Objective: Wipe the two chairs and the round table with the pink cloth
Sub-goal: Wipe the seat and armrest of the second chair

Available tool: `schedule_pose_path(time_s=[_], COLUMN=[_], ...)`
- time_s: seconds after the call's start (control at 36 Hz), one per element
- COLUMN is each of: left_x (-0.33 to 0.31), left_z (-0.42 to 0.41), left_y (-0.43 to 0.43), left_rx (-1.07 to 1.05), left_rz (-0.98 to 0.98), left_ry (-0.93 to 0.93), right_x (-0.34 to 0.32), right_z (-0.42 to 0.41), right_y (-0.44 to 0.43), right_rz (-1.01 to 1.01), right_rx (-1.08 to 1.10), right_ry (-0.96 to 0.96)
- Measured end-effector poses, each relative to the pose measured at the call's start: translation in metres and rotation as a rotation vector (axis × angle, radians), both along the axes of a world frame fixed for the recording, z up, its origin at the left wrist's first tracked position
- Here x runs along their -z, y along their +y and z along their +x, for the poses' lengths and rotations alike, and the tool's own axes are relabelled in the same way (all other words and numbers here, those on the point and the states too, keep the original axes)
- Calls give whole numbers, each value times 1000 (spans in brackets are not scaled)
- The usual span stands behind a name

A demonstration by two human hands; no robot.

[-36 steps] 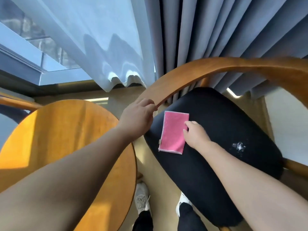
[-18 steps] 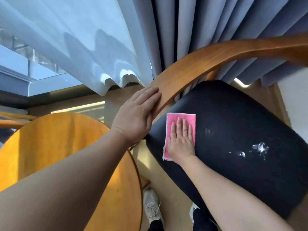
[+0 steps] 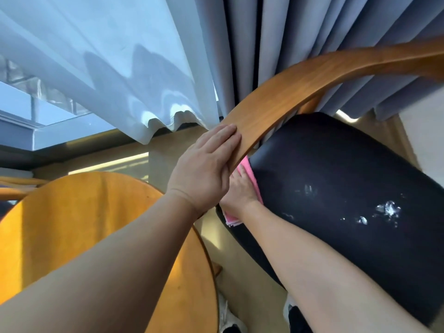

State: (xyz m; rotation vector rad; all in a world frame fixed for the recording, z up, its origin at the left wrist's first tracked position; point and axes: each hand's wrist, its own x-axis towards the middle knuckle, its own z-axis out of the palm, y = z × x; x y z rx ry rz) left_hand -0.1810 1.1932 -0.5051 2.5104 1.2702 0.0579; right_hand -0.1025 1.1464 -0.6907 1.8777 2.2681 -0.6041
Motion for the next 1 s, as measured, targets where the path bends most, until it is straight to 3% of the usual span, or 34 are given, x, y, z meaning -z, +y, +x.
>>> schedule_pose_path(time_s=[0.33,0.56,1.0], left_x=[-1,0,1], left_z=[0,-2,-3], left_y=[1,1,2], left_rx=[24,45,65], left_rz=[-16,26,13], left_ry=[-6,28,-8], right_x=[12,21,8], right_z=[6,14,33], right_y=[-57,-139,-80], right_rz=[143,73,-36], right_rx=[111,138,119], right_ry=[24,6,-66])
